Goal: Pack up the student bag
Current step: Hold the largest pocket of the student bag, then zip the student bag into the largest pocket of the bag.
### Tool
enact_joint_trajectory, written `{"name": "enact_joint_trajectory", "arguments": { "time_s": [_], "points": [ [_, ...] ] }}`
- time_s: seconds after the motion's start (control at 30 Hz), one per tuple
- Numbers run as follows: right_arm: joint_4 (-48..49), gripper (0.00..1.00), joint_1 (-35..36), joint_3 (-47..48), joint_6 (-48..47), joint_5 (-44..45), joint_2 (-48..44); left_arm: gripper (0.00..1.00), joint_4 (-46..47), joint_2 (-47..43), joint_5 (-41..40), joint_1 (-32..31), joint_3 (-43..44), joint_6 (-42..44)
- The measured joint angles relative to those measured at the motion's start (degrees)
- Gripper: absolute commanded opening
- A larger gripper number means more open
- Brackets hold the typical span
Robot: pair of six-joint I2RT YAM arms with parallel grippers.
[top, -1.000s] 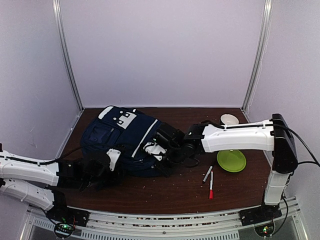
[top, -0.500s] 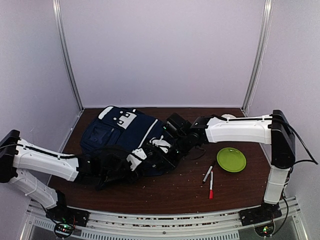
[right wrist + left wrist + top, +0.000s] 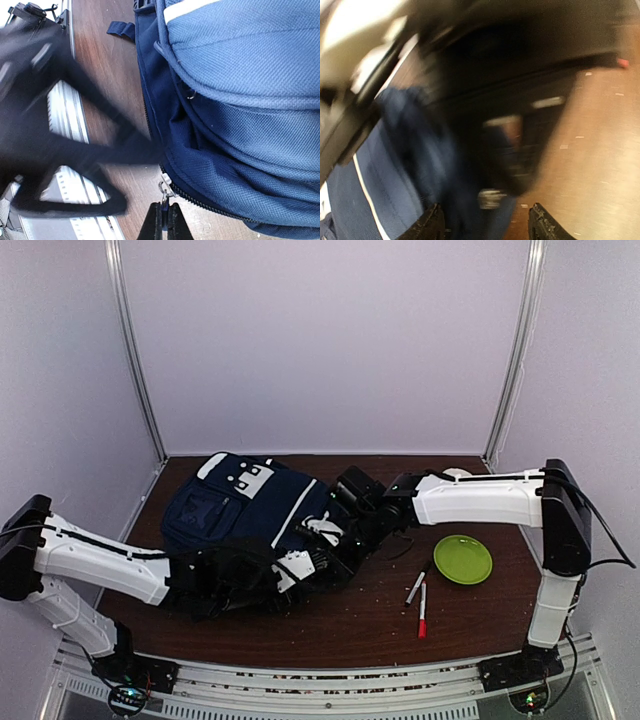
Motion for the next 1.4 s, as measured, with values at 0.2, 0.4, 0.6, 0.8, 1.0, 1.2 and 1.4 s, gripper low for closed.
{"name": "enact_joint_trajectory", "arguments": {
  "time_s": [0.2, 0.4, 0.6, 0.8, 1.0, 1.2, 1.4],
  "points": [
    [0.3, 0.0, -0.5, 0.0, 0.1, -1.2, -0.2, 0.52, -2.9, -2.5, -1.5, -3.4, 0.5, 0.4],
    [0.3, 0.0, -0.5, -0.1, 0.0, -1.6, -0.2, 0.5, -3.4, 3.0, -4.6, -2.6, 2.3, 1.0],
    [0.0, 0.0, -1.7, -0.8, -0.2, -1.7, -0.2, 0.25, -1.9, 7.1, -6.7, -2.4, 4.3, 1.5],
    [0.1, 0.0, -2.1, -1.0, -0.2, -1.7, -0.3, 0.15, -1.7, 8.0, -10.9, -2.8, 5.0, 2.6],
    [0.3, 0.0, -2.3, -1.0, -0.2, -1.7, -0.5, 0.29, -1.8, 8.2, -13.5, -3.3, 5.2, 1.9],
    [1.2, 0.0, -2.9, -2.1, -0.2, -2.3, -1.2, 0.0, -2.4, 8.1, -14.4, -3.4, 5.1, 0.6],
    [1.6, 0.0, -5.0, -2.2, -1.7, -4.0, -1.4, 0.0, -3.0, 6.0, -14.4, -2.9, 4.1, -1.6]
  ]
}}
